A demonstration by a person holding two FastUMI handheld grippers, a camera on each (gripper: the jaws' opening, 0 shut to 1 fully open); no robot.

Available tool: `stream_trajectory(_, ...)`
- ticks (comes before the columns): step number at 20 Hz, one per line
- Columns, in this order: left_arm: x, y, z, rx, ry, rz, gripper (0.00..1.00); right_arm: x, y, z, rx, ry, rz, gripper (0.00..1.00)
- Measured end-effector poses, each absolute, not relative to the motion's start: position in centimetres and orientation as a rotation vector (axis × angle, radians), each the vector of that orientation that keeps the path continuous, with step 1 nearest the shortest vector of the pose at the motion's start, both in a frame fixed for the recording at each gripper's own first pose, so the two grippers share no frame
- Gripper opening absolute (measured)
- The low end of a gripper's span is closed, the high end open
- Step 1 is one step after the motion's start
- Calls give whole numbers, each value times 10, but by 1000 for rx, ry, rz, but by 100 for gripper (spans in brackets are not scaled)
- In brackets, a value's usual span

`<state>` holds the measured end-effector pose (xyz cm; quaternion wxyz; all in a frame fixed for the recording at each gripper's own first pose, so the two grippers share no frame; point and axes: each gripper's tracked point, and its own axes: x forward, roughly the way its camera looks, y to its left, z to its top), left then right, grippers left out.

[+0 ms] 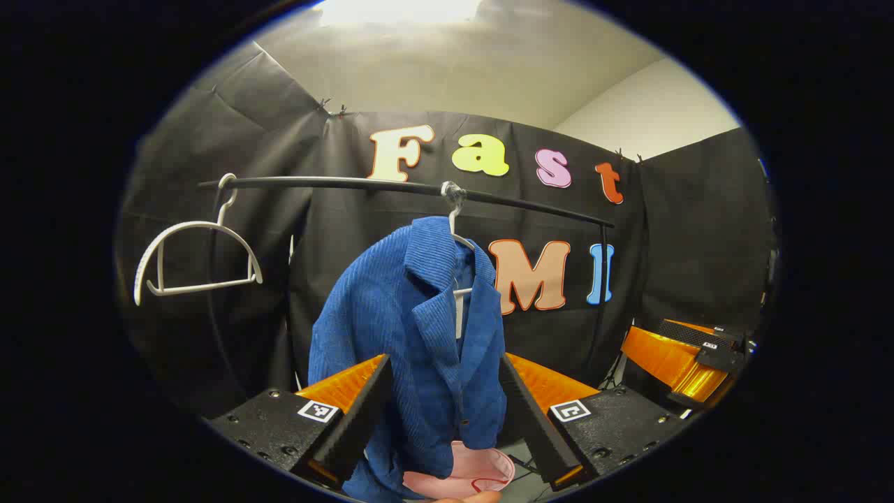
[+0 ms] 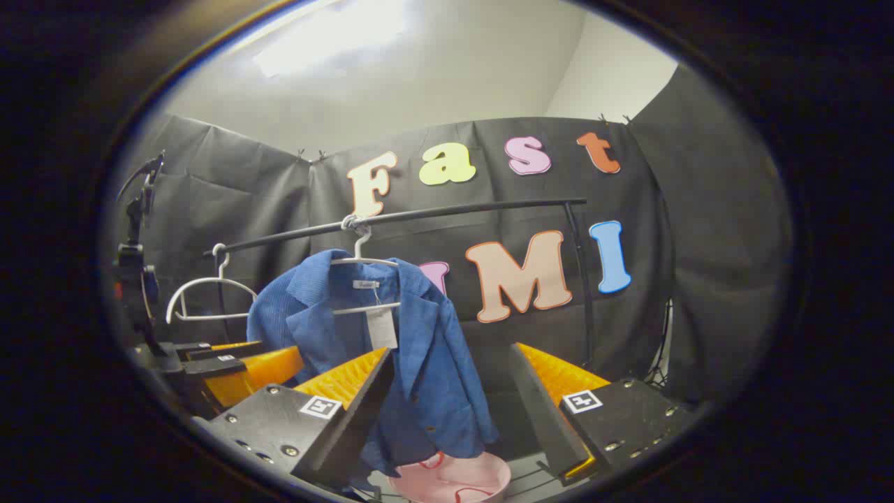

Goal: Grasp the clothes on the hanger with both hands and then place them into the laundry hamper below.

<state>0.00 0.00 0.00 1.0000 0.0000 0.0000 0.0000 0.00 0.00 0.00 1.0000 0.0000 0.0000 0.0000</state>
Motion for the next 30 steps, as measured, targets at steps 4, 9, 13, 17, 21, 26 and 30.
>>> stream_trajectory(4, 14, 5, -4, -10, 22, 32, 91, 14, 15, -2, -29, 9, 67, 99)
stream_trajectory(9, 24, 11, -5, 2, 33, 66, 90, 27, 23, 4, -84, -45, 89, 99)
stream_trajectory(13, 27, 8, -3, 27, 27, 63, 91, 38, 14, 2, -122, -56, 23, 99)
stream_trajectory(17, 27, 4, -1, 44, 16, 76, 90, 46, 17, -4, -92, -44, 43, 100)
stream_trajectory(21, 30, 10, 3, 73, -9, 124, 90, 52, 9, -3, -90, -42, 37, 99)
stream_trajectory(26, 50, 22, 4, 82, 6, 175, 92, 68, 14, -9, -30, -8, 109, 99)
stream_trajectory(30, 66, 34, 4, 78, 22, 208, 94, 94, 18, -14, 6, 33, 133, 99)
